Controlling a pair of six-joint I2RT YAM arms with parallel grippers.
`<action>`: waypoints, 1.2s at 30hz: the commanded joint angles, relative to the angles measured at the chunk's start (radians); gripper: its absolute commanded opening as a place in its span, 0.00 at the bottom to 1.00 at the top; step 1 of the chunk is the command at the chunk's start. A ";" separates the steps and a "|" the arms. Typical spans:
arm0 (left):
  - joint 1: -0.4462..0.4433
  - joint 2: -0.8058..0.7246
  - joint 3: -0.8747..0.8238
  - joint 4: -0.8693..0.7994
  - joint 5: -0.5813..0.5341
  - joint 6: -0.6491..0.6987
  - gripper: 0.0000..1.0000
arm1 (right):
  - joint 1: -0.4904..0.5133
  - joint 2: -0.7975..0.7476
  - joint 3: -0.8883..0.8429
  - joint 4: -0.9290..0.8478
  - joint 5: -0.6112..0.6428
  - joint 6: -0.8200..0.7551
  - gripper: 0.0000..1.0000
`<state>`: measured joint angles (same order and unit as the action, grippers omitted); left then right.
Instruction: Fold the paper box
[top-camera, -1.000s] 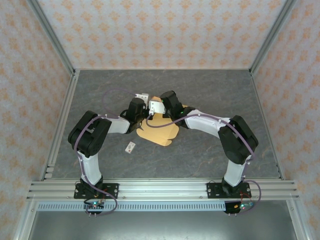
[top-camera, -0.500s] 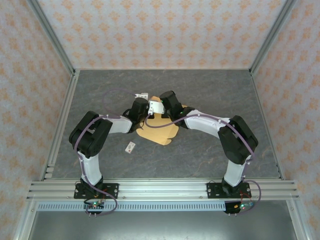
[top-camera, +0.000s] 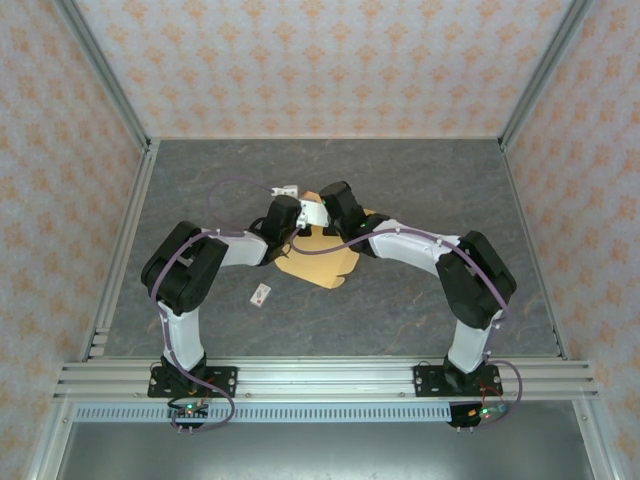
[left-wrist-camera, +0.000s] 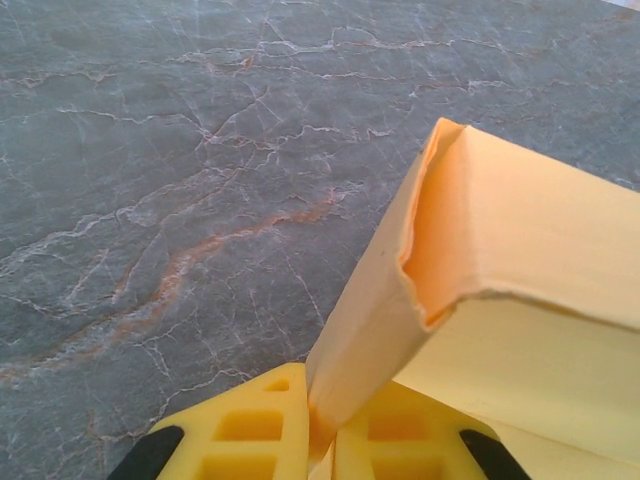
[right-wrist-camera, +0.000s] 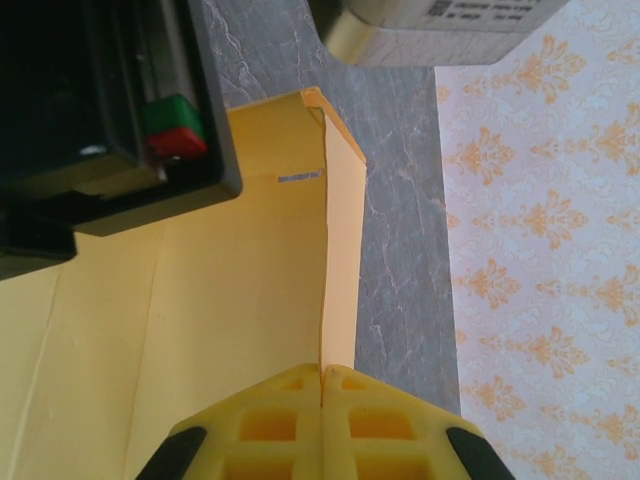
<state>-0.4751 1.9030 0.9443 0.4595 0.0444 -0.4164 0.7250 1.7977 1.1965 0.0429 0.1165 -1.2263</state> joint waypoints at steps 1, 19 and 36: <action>0.032 0.013 -0.011 0.033 -0.021 -0.002 0.06 | 0.001 -0.018 0.025 -0.100 -0.006 0.031 0.03; 0.060 -0.104 -0.046 -0.066 0.024 0.076 0.00 | -0.036 -0.162 0.046 -0.177 -0.032 0.237 0.60; 0.086 -0.173 -0.104 -0.037 0.074 0.206 0.00 | -0.092 -0.373 0.109 -0.397 -0.198 1.204 0.74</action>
<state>-0.3920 1.7695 0.8539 0.4004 0.1009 -0.2508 0.6376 1.3933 1.2472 -0.2573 -0.0387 -0.3485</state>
